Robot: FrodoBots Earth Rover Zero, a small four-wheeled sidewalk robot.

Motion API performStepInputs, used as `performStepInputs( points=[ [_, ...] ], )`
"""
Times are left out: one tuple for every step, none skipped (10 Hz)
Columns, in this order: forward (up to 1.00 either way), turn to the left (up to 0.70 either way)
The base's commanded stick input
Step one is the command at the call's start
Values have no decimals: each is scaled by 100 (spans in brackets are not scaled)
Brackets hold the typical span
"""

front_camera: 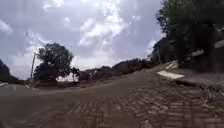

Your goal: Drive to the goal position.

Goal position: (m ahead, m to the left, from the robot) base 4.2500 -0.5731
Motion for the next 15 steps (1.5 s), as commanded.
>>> performStepInputs(
  points=[
    [70,0],
    [70,0],
    [27,0],
    [0,0],
    [0,0],
    [0,0],
    [0,0],
    [0,0],
    [0,0],
    [0,0],
    [0,0],
    [0,0],
    [1,0],
    [70,0],
    [70,0]
  ],
)
